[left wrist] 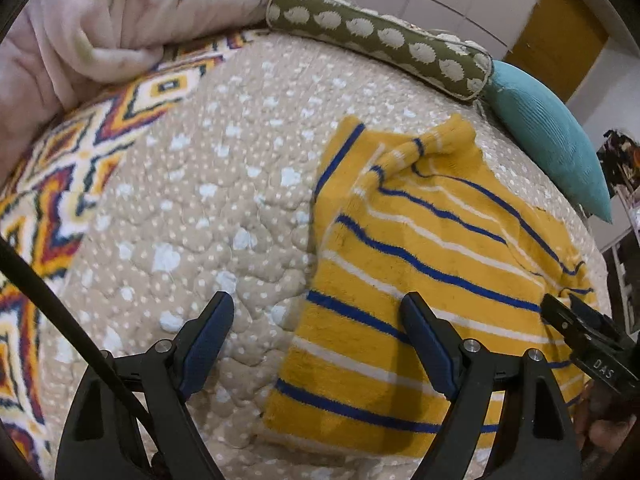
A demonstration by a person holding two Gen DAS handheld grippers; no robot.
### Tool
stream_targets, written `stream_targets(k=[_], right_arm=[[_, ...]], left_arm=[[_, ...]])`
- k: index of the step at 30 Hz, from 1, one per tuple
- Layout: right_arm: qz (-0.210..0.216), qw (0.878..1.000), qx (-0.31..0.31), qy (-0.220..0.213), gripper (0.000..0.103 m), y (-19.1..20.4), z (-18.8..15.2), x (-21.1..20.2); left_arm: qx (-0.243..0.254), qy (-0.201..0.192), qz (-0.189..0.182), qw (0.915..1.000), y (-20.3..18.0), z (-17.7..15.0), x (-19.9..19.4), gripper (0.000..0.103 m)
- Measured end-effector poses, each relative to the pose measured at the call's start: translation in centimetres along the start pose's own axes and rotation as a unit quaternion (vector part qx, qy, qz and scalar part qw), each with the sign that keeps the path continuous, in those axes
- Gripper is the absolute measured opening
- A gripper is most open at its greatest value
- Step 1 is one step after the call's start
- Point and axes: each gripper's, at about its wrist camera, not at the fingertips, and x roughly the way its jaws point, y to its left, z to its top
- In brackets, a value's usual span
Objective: Fold small clothes
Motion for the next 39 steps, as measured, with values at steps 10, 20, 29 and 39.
stream_targets(k=[10, 20, 29, 39], right_arm=[[0.02, 1.0, -0.002, -0.023, 0.086, 0.2, 1.8, -0.9], [0.028, 0.999, -0.036, -0.026, 0.073, 1.3, 2.9, 1.0], [0.027, 0.999, -0.021, -0.028, 0.069, -0.2, 3.2, 0.9], [0.066, 0.998, 0.009, -0.023, 0.069, -2.7, 3.1, 1.3]], left_arm=[[-0.022, -0.005, -0.007, 0.9997, 1.0, 1.1, 0.3, 0.091], [-0.025, -0.014, 0.003, 0.9996, 1.4, 2.2, 1.5, 0.101], [0.006, 0.027, 0.0, 0.9996, 0.2, 2.9, 2.5, 0.103], [0.064, 0.068, -0.087, 0.9918, -2.5, 3.4, 1.8, 0.018]])
